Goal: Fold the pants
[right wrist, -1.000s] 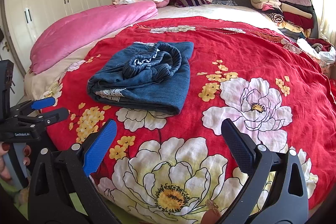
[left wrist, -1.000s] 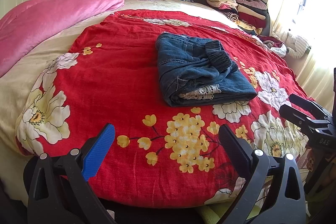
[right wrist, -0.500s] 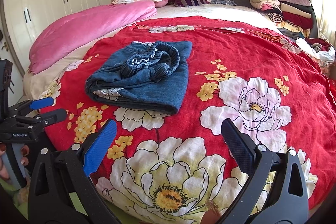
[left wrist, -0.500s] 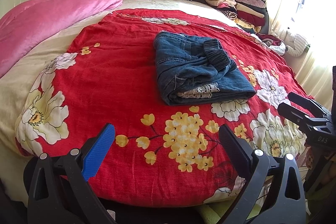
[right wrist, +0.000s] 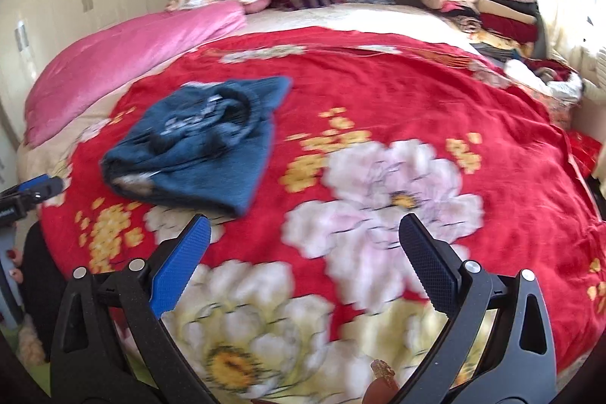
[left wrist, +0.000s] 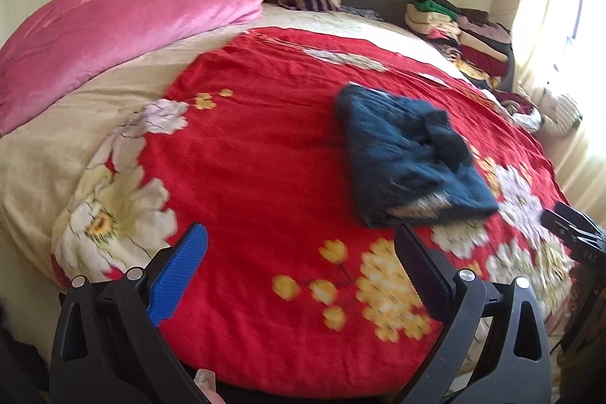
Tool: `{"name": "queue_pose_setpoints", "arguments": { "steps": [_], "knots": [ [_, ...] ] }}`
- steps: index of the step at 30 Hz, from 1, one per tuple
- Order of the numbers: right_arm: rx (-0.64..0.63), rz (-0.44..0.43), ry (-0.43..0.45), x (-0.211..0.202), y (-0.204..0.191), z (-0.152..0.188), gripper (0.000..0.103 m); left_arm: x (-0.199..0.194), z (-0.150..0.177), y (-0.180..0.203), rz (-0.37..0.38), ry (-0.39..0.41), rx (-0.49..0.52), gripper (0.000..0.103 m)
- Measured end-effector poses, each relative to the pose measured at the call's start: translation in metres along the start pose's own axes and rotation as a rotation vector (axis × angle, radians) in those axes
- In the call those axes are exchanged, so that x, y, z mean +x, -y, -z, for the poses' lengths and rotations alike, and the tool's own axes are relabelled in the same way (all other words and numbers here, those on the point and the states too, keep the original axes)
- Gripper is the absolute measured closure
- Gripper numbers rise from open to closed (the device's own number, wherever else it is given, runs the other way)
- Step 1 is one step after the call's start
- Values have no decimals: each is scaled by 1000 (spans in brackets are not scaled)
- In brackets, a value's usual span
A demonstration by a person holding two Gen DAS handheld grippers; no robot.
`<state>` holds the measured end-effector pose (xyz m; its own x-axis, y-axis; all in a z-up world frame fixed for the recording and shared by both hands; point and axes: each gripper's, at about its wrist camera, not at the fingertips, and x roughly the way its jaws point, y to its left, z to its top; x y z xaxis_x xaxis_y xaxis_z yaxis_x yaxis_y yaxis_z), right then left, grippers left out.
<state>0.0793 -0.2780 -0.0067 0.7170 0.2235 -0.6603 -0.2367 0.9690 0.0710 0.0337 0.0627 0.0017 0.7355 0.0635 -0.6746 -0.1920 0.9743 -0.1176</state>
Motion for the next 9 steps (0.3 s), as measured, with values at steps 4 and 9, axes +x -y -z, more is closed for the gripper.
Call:
{"name": "queue_pose_setpoints", "arguments": {
  "steps": [4,9],
  "knots": [
    [73,98,19,5,58,-16,9,35,-36,-41,-138,-27,-29,4],
    [158,319,-34,40,167,-43,9,96,-98,-95,-266,-78,-42,4]
  ]
}}
